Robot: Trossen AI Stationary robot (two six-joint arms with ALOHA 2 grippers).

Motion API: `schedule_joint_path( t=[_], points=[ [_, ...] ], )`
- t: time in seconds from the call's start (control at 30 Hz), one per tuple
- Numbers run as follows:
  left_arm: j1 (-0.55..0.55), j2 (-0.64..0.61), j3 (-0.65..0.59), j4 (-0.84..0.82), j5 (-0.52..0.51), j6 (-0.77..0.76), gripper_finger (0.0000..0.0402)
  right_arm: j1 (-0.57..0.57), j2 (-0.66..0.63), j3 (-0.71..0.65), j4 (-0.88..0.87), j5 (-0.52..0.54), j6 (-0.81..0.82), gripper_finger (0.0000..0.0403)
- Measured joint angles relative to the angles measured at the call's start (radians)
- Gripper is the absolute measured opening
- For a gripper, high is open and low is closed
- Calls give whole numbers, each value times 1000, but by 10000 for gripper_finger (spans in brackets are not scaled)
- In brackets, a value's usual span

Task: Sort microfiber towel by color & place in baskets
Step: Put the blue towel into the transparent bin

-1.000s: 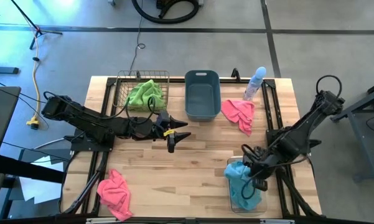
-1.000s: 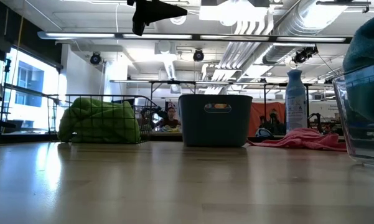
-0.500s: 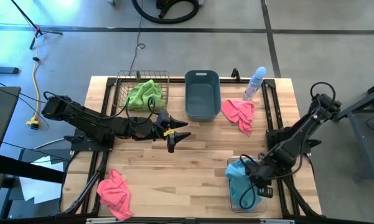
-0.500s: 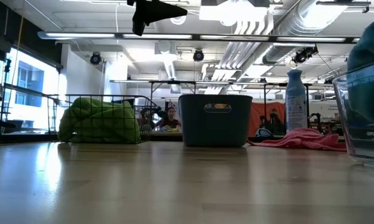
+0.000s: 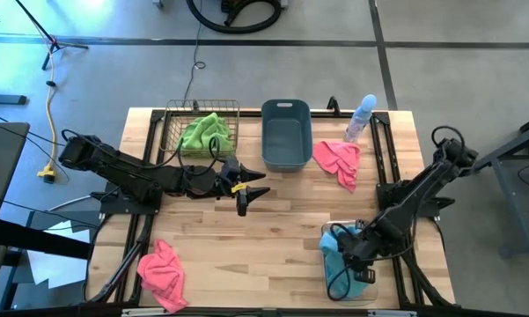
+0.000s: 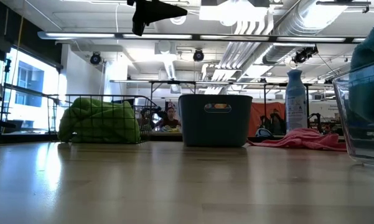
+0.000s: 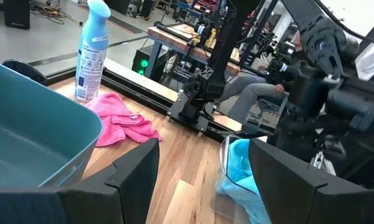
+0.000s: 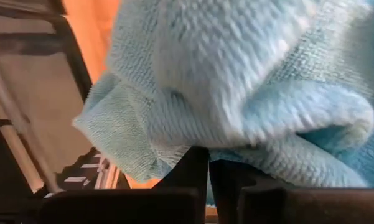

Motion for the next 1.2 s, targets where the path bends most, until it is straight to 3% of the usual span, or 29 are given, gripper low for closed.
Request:
schedule_joint_path(
  t=[0.2, 0.53, 0.67, 0.87, 0.97, 1.07, 1.2],
  points=[
    [0, 0, 0, 0, 0, 0, 234, -21, 33, 0, 2, -64, 16, 89],
    [0, 0, 0, 0, 0, 0, 234, -21, -82, 0, -8, -195, 98, 258],
    [0, 0, 0, 0, 0, 12, 234, -22, -144, 0, -4, -233, 150, 285],
    [0, 0, 0, 0, 0, 17, 234, -22, -251, 0, 42, -245, 245, 288],
    [0, 0, 0, 0, 0, 18, 234, -22, -296, 0, 103, -173, 290, 288],
    [0, 0, 0, 0, 0, 17, 234, -25, -309, 0, 230, -1, 298, 288],
    [0, 0, 0, 0, 0, 17, 234, -65, -268, 0, 432, 137, 180, 288]
  ],
)
